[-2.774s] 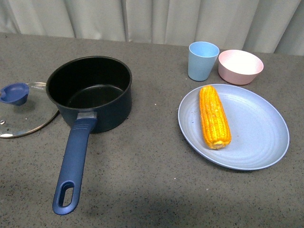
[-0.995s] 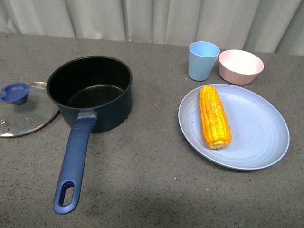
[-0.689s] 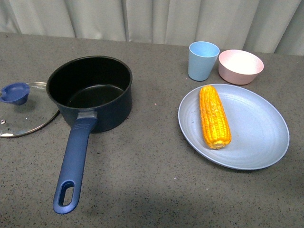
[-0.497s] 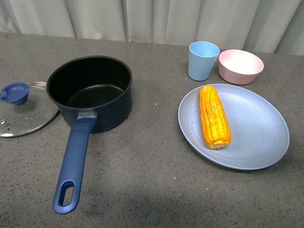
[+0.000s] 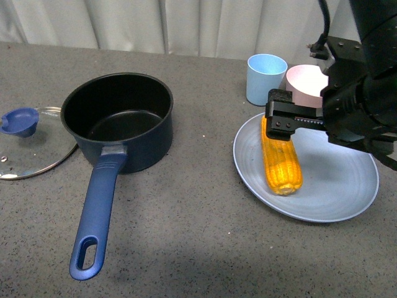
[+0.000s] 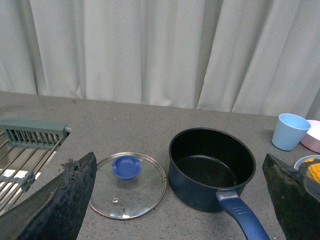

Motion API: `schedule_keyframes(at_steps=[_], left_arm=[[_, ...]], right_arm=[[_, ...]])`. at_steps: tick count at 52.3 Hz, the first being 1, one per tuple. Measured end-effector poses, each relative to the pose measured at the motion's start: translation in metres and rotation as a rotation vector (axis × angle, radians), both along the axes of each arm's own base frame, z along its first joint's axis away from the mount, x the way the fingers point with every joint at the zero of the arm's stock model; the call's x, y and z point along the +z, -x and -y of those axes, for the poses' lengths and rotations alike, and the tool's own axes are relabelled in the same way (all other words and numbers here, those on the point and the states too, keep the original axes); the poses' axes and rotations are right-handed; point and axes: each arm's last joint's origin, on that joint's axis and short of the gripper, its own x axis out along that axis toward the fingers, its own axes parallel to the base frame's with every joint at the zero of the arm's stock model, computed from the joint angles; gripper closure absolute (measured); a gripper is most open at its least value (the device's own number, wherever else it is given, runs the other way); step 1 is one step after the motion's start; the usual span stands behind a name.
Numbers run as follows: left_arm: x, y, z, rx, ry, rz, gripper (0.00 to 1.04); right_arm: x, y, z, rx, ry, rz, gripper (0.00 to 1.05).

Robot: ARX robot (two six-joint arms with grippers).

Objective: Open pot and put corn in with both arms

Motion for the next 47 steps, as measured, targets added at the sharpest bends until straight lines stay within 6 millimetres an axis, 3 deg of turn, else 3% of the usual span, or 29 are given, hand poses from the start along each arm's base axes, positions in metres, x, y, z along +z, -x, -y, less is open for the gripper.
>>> schedule_keyframes(at_steps=[12, 30, 42, 47], left_arm=[[0.0, 0.0, 0.0, 0.0, 0.0, 0.0, 0.06], [0.0, 0.0, 0.0, 0.0, 0.0, 0.0, 0.06], [0.0, 0.0, 0.0, 0.0, 0.0, 0.0, 0.06], [0.0, 0.0, 0.0, 0.0, 0.0, 0.0, 0.06]], right_arm=[[-0.012, -0.015, -0.011, 0.009, 0.026, -0.079, 0.09], [-0.023, -0.022, -0.015, 0.003, 0.067, -0.13, 0.1], [-0.024, -0.023, -0.015, 0.011, 0.063, -0.126, 0.57], [-0.025, -0.023, -0.014, 0.011, 0.059, -0.125, 0.67]])
